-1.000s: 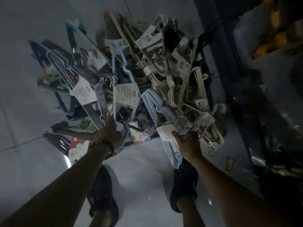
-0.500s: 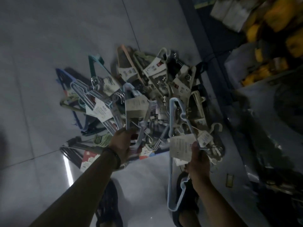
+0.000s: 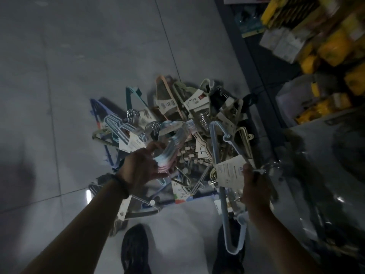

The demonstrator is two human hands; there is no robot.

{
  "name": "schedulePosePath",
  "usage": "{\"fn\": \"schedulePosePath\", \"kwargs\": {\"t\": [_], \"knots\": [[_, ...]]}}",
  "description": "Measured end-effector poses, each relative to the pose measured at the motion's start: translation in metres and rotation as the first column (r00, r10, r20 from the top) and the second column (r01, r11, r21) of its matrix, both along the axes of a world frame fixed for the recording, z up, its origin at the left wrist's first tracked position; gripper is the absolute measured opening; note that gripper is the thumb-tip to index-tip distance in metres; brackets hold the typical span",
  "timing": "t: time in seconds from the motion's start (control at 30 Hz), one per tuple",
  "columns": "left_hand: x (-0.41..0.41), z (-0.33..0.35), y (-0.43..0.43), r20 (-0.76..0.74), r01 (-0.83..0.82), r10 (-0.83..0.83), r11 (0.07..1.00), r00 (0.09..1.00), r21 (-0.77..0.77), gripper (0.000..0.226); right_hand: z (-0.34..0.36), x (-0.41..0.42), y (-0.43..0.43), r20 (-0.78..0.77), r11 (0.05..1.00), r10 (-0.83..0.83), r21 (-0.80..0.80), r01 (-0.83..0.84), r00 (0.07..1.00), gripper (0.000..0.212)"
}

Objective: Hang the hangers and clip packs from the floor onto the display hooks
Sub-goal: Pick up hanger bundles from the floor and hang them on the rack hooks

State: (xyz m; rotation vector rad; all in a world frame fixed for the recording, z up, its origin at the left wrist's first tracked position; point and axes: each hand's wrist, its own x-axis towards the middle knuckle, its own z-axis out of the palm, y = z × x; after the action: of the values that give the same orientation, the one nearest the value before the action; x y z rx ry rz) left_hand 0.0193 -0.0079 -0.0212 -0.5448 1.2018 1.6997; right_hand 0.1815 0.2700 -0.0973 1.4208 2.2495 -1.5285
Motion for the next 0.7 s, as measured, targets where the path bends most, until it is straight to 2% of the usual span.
{"fn": "schedulePosePath", "kwargs": {"t": [0.07,0.13,0.17,0.2,0.23,0.3,0.33,0.37,0.43,0.5,0.53,0.57,0.6,0.63,0.7], "knots": [[-0.004,0.001,-0.001,-0.151,0.230,-0.235,0.972,0.960,-0.049,0.076,0.000,0.000,0.003,0.016,0.999,-0.023,0.031,0.023,1.000,0.054],[0.001,0.005,0.008,-0.350,0.401,-0.516,0.846,0.782,-0.350,0.078,0.003,-0.001,0.004,0.025,0.998,-0.041,0.052,0.040,0.999,0.063],[0.004,0.008,0.013,-0.402,0.381,-0.626,0.752,0.668,-0.538,0.083,0.004,-0.001,0.005,0.027,0.997,-0.054,0.055,0.052,0.998,0.069],[0.005,0.010,0.017,-0.465,0.246,-0.669,0.688,0.579,-0.683,0.083,0.006,-0.001,0.006,0.022,0.997,-0.063,0.050,0.062,0.998,0.071],[0.004,0.012,0.016,-0.515,0.049,-0.701,0.613,0.493,-0.788,0.072,0.009,-0.001,0.006,0.021,0.996,-0.075,0.044,0.074,0.997,0.069],[-0.001,0.013,0.011,-0.488,-0.214,-0.811,0.439,0.324,-0.873,0.051,0.018,-0.002,0.007,0.020,0.997,-0.077,0.027,0.077,0.997,0.056],[-0.004,0.011,0.007,-0.479,-0.240,-0.834,0.423,0.276,-0.874,0.049,0.024,-0.003,0.007,0.012,0.998,-0.062,0.028,0.062,0.998,0.050],[-0.005,0.015,0.008,-0.518,-0.207,-0.815,0.477,0.260,-0.854,0.046,0.027,-0.002,0.008,0.005,0.999,-0.044,0.030,0.044,0.999,0.045],[-0.009,0.033,0.014,-0.663,-0.175,-0.702,0.642,0.259,-0.747,0.032,0.034,-0.001,0.008,-0.009,0.999,-0.025,0.024,0.026,1.000,0.043],[-0.024,0.061,0.019,-0.793,-0.259,-0.534,0.754,0.294,-0.604,0.014,0.034,-0.002,0.010,-0.011,0.999,-0.009,0.045,0.009,1.000,0.054],[-0.036,0.074,0.018,-0.855,-0.308,-0.374,0.817,0.360,-0.487,0.011,0.034,-0.002,0.011,0.003,0.998,0.000,0.066,0.000,1.000,0.061],[-0.051,0.084,0.015,-0.862,-0.334,-0.207,0.860,0.462,-0.386,0.016,0.034,-0.002,0.012,0.010,0.997,0.009,0.078,-0.009,1.000,0.067],[-0.065,0.091,0.014,-0.811,-0.330,-0.064,0.893,0.581,-0.307,0.027,0.036,-0.003,0.013,0.018,0.997,0.014,0.078,-0.016,1.000,0.072],[-0.077,0.091,0.013,-0.730,-0.296,0.005,0.916,0.683,-0.271,0.032,0.036,-0.002,0.016,0.031,0.997,0.008,0.076,-0.011,0.999,0.076],[-0.087,0.075,0.021,-0.593,-0.176,-0.050,0.932,0.804,-0.317,0.025,0.040,0.000,0.019,0.030,0.997,-0.013,0.072,0.011,0.999,0.081]]}}
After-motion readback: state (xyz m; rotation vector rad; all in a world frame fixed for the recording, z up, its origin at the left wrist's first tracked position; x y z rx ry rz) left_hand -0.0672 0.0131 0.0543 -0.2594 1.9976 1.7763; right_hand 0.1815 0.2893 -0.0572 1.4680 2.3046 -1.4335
